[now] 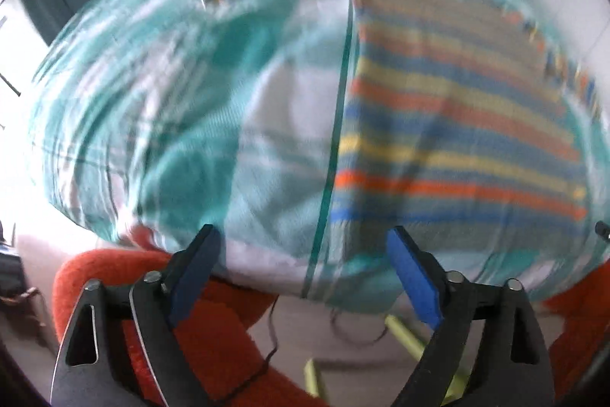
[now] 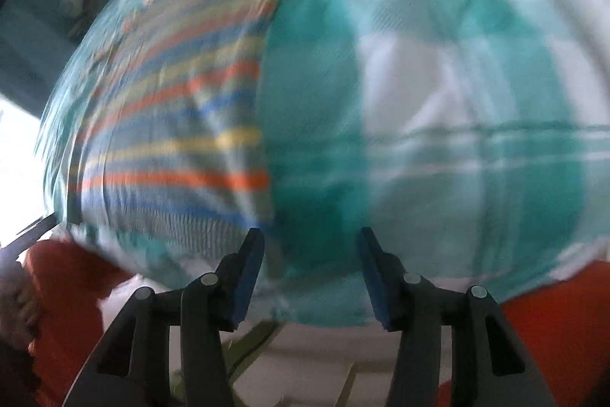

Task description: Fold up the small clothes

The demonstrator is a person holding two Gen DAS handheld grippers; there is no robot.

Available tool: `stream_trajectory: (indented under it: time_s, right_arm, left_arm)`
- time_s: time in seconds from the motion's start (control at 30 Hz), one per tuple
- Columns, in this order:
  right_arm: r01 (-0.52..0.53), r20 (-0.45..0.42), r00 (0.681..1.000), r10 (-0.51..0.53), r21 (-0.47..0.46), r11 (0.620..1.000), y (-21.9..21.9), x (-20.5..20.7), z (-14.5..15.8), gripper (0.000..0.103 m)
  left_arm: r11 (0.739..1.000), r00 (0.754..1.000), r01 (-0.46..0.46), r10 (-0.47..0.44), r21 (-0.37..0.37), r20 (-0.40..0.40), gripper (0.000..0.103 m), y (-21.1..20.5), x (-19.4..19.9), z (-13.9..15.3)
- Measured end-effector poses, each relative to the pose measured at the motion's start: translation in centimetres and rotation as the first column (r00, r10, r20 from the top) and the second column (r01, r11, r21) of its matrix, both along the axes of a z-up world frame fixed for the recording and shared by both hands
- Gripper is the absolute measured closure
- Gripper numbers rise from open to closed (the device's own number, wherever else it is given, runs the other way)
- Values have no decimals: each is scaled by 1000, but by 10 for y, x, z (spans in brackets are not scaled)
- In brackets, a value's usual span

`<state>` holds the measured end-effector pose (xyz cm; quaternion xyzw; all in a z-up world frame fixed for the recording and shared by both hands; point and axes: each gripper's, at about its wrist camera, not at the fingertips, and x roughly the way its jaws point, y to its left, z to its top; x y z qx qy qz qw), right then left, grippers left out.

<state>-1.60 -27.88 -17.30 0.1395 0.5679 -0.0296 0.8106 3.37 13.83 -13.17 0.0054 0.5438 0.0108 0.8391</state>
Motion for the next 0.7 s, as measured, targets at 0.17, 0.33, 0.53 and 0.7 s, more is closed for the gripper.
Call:
stream_trajectory:
  time_s: [0.17,0.33,0.53,0.7]
  right_arm:
    - [-67,195,977,82,-85,994,25,20,53,52]
    - [-175,225,957,182,-55,983,76,65,35,52]
    - [-233,72,966,247,-167,958,102,77,-30,51]
    - [-229,61,967,247,-210,950,108,77,-32,49]
  left_arm:
    - [996,991,83,-80,-29,103,8,-40,23,18]
    - [991,988,135,-133,-19,80,7,-85,59,-17]
    - [989,989,147,-148,28,19,0,-103,47,-77]
    - [988,988,152,-152,1,2,0,-99,52,-77]
